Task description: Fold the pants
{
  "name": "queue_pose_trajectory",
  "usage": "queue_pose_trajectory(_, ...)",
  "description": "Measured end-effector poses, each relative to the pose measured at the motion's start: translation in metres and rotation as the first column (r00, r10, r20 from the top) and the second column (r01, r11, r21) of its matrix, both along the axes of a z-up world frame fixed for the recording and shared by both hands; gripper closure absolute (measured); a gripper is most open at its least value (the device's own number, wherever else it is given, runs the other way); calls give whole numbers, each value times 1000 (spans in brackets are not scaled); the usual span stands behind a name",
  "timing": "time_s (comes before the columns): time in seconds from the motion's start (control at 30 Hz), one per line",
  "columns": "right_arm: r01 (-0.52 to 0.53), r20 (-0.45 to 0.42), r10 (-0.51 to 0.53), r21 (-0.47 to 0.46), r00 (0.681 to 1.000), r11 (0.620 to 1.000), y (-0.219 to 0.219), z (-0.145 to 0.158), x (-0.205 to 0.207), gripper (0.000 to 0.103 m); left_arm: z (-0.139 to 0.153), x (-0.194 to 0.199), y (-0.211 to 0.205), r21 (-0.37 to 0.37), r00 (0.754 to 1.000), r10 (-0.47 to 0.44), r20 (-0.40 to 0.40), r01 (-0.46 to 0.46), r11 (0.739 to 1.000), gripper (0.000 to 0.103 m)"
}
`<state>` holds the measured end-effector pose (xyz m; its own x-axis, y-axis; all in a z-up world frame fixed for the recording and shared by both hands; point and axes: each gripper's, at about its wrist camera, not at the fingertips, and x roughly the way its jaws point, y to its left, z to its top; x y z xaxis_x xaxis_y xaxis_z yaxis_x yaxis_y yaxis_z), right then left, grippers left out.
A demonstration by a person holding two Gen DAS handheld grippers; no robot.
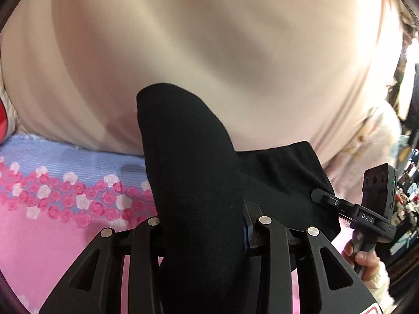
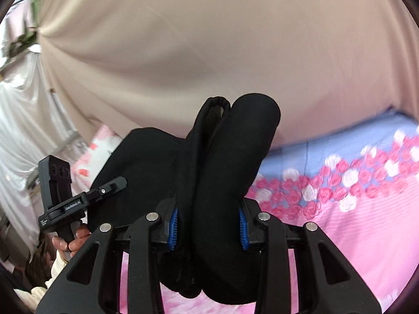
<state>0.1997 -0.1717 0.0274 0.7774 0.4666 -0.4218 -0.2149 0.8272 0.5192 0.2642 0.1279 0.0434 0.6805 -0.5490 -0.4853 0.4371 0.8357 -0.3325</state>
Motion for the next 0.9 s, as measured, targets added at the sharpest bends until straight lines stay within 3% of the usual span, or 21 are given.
queue_pose_trajectory(0.23,60,-203,-52,33,978,998,-18,-110,72,70,-104,79,0,40,986,86,-146,-81,996,71)
queue_pose_trajectory(0.33,51,-290,-14,123,957,991,-30,-126,80,57,-131,91,17,-6,962,102,-253,-107,994,55)
queue_pose_trajectory(0.37,44,-298,-12,98,955,994,-30,-125,79,48,-133,92,21,-9,958,110,-265,-117,993,47)
queue_pose_trajectory(0.43,49,-299,-30,54,954,997,-29,-119,71,42,-132,87,29,24,944,169,-283,-169,985,34)
queue_pose_trajectory(0.47,87,-296,-78,19,952,996,-34,-113,61,36,-128,80,36,31,941,197,-276,-196,980,34)
queue_pose_trajectory(0.6,227,-220,-225,-16,949,974,-63,-79,4,34,-95,35,81,38,936,296,-189,-294,955,34)
queue_pose_trajectory(0.67,178,-156,-180,-26,971,984,-49,-51,-15,36,-74,18,94,62,926,338,-166,-332,941,35)
queue_pose_trajectory(0.77,32,-101,-40,-78,994,996,7,-30,-17,37,-46,0,72,64,941,303,-149,-297,953,35)
queue_pose_trajectory(0.83,-68,-121,54,-116,991,991,46,-40,-4,39,-49,-5,36,114,951,267,-157,-251,961,30)
queue_pose_trajectory(0.9,-67,-206,19,-230,978,971,68,-74,18,40,-72,-2,1,234,948,273,-164,-232,944,27)
